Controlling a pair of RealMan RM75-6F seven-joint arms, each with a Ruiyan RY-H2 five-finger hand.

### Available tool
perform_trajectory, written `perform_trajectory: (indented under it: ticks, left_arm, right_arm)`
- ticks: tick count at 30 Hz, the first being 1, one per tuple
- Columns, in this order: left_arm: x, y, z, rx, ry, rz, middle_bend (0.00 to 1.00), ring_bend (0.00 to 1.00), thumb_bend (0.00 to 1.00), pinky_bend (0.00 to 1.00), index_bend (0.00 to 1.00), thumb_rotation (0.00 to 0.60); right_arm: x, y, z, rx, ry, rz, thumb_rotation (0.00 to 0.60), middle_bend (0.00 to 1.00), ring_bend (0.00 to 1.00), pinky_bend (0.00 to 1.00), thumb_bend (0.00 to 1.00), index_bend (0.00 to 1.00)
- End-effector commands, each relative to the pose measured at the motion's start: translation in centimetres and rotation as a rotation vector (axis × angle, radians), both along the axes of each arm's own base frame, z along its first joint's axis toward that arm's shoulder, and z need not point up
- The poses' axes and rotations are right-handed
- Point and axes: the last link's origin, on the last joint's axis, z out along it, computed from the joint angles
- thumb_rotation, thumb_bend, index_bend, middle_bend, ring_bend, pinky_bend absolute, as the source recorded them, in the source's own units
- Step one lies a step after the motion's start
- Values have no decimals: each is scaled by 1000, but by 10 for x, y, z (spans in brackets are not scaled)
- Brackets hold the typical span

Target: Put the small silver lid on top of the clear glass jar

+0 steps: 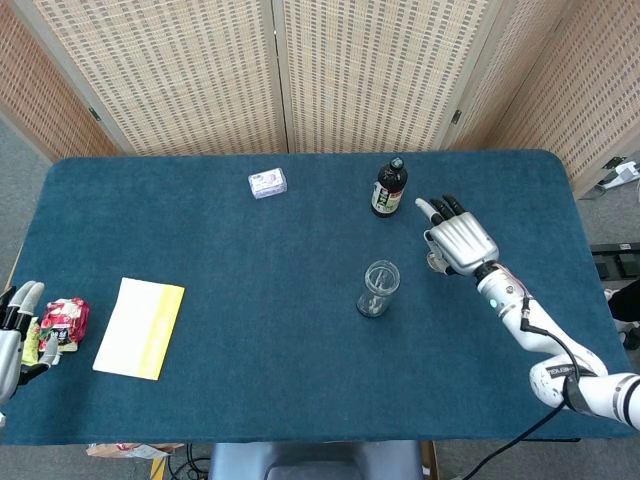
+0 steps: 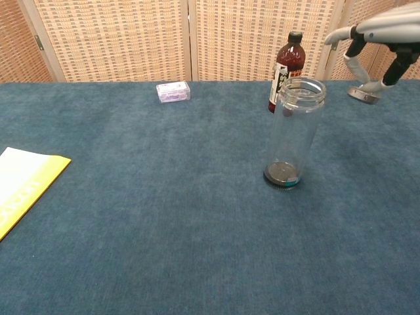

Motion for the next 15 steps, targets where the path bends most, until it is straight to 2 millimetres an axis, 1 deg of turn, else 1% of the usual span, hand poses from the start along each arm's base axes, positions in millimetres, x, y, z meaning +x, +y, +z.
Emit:
perform_trajectory:
  ticks: [1, 6, 15]
  left_arm:
    - [0, 0, -1, -3, 0, 2, 82, 0, 350, 110, 0, 600]
    - [-3, 2, -1, -4, 0, 19, 82, 0, 350, 110, 0, 600]
    - [-5, 3, 4, 6, -24, 38, 82, 0, 350, 110, 0, 600]
  right_arm:
    - [19, 3, 18, -35, -1, 21, 600, 13, 0, 0, 370, 670]
    - [38, 9, 20, -28, -9, 45, 600, 17, 0, 0, 370, 670]
    - [68, 16, 8, 9, -9, 92, 600, 18, 0, 0, 371, 670]
